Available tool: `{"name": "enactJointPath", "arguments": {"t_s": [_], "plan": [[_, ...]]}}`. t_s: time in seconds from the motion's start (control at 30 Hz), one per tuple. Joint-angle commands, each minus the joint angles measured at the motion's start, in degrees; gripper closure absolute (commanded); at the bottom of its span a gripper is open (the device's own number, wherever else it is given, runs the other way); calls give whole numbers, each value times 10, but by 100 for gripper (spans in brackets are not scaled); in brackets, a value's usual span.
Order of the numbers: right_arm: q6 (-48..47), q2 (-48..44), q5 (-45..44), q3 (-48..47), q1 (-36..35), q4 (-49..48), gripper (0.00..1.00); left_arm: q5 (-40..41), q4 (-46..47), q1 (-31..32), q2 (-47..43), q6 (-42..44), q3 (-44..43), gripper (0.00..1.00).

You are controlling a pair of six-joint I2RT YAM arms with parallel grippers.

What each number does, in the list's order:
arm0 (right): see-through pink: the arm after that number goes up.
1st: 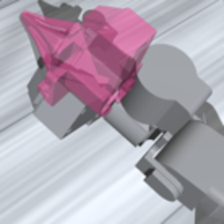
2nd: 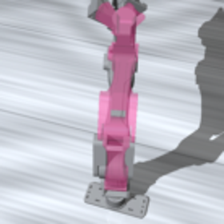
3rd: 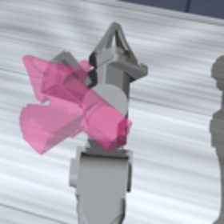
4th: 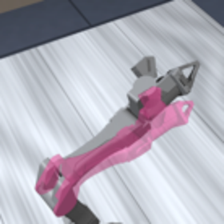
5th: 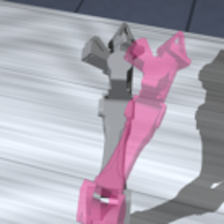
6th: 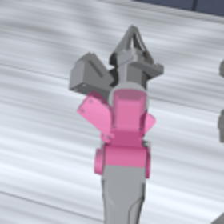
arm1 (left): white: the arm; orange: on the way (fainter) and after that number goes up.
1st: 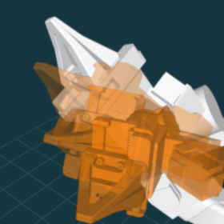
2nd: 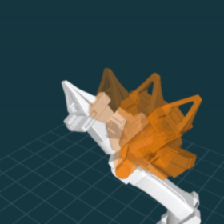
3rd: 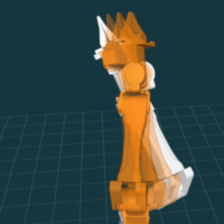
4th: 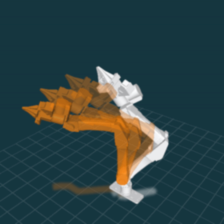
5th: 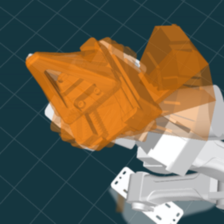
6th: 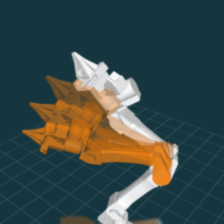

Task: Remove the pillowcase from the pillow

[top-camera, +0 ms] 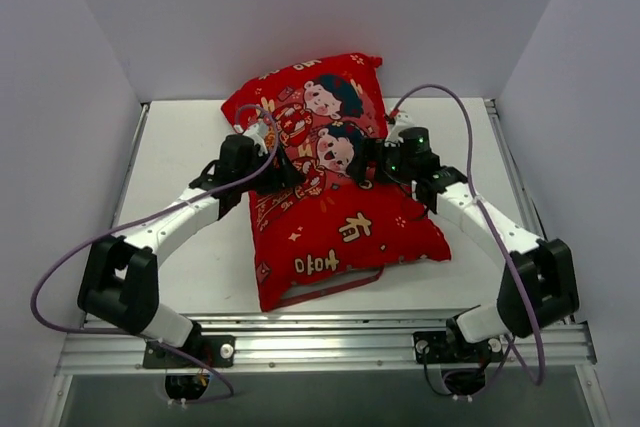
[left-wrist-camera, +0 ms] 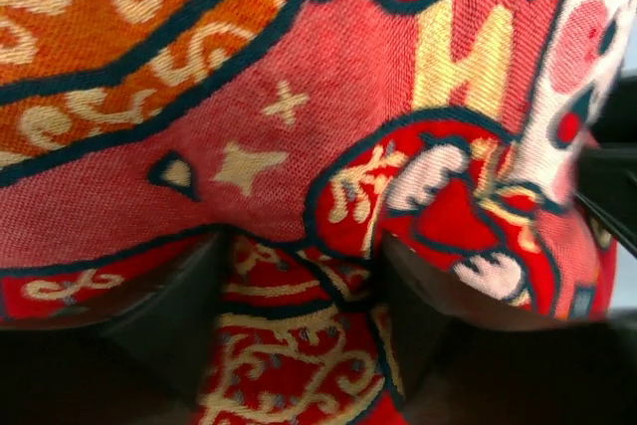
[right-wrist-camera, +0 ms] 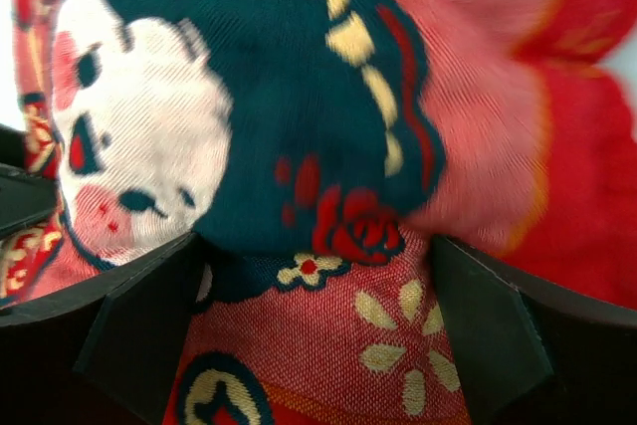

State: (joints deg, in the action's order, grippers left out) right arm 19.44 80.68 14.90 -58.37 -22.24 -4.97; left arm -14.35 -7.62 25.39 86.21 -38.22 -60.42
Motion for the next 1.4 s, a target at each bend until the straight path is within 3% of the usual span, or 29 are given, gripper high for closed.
{"name": "enactJointPath", "arguments": {"t_s": [0.0,0.23,0.37,0.5,0.6,0.77,1.0,1.2,1.33,1.37], "plan": [[-23,61,73,-10,-23,-41,10,-85,104,15,-24,-58,81,39],[-59,181,65,-89,-99,-60,13,10,104,108,-141,-97,250,97],[-57,242,50,-136,-113,-79,14,72,32,118,-254,-121,294,98],[-61,272,12,-208,-118,-70,14,164,-70,91,-317,-65,243,98],[-61,273,-35,-234,-117,-64,14,158,-82,51,-287,-28,206,98],[-52,212,-115,-260,-107,-30,10,144,-61,44,-176,14,114,98],[31,16,-182,-102,-66,-6,1,143,-42,48,-120,57,35,89],[93,-164,-206,60,-47,37,4,171,-60,29,-77,103,-23,84],[114,-258,-197,141,-39,67,7,165,-78,37,-87,112,-41,67],[118,-269,-188,154,-38,73,9,167,-82,57,-95,119,-43,57]]}}
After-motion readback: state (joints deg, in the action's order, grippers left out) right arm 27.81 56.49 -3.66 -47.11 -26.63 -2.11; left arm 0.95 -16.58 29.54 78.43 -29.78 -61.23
